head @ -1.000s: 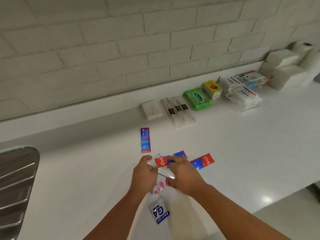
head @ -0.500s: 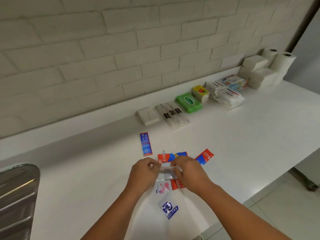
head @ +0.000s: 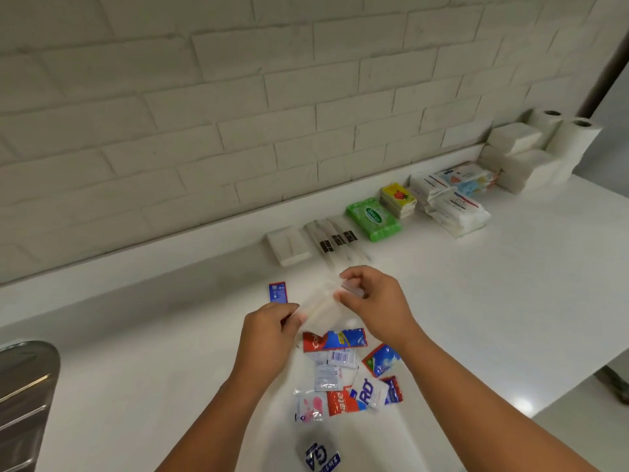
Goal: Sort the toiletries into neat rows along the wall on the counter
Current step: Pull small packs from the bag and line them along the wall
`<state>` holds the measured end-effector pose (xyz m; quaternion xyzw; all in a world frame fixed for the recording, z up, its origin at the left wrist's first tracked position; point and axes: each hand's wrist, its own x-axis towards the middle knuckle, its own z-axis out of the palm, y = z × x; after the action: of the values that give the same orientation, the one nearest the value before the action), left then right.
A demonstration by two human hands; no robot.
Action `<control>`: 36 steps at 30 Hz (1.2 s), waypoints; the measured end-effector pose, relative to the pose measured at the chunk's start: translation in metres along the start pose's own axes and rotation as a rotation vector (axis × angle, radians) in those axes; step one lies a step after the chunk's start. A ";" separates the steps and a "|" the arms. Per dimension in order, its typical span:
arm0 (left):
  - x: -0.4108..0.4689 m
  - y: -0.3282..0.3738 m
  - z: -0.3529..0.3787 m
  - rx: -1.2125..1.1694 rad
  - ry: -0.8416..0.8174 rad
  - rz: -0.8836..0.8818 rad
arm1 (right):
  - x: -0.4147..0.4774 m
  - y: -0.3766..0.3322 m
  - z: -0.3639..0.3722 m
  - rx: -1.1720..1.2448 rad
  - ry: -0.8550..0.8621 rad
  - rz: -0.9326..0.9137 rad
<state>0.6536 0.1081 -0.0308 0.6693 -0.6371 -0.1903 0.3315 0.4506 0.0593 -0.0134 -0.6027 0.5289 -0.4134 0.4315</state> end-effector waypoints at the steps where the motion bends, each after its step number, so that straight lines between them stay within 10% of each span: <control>1: 0.005 0.002 0.002 -0.077 -0.002 -0.067 | 0.008 0.000 0.001 0.083 0.021 0.034; 10: 0.050 0.021 0.029 -0.561 0.069 -0.400 | 0.064 0.018 0.019 0.298 -0.152 0.212; 36: 0.209 -0.064 0.061 -0.021 0.164 -0.616 | 0.238 0.047 0.087 -0.437 -0.447 0.176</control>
<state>0.6829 -0.1105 -0.0830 0.8403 -0.3738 -0.2338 0.3156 0.5440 -0.1735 -0.0737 -0.7090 0.5473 -0.1084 0.4313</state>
